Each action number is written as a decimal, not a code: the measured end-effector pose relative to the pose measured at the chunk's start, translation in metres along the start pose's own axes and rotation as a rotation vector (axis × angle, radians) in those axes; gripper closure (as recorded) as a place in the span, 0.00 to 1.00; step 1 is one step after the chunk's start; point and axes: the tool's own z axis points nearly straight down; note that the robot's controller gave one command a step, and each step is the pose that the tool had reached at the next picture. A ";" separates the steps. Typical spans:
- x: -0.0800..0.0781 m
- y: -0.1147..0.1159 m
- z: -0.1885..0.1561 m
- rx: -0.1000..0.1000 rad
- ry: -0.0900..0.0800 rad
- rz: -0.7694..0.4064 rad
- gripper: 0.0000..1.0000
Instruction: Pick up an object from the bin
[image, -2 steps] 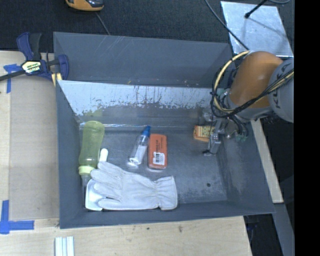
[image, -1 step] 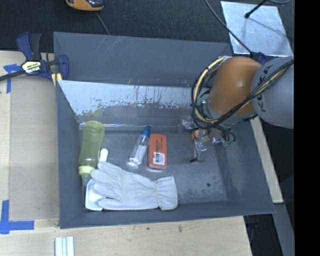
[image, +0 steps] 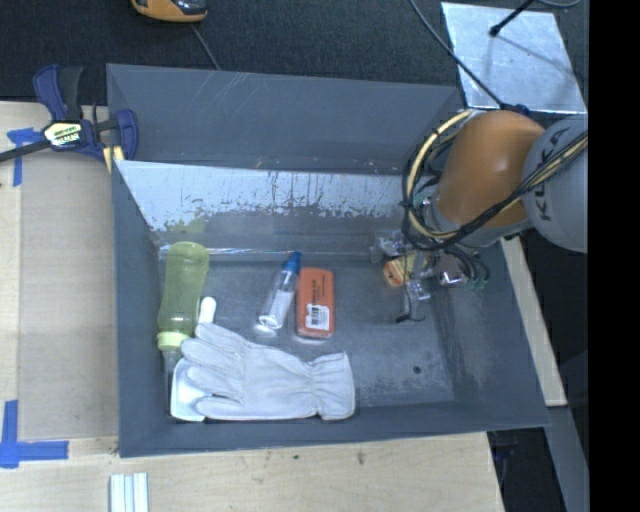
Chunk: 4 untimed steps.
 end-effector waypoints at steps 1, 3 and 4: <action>-0.001 -0.033 0.010 0.003 -0.001 0.247 0.00; -0.006 -0.058 0.021 -0.003 -0.001 -0.102 1.00; -0.010 -0.059 -0.075 0.007 -0.006 -0.102 1.00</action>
Offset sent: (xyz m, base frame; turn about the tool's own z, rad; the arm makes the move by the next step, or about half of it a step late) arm 0.0159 -0.0573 -0.0236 -0.1045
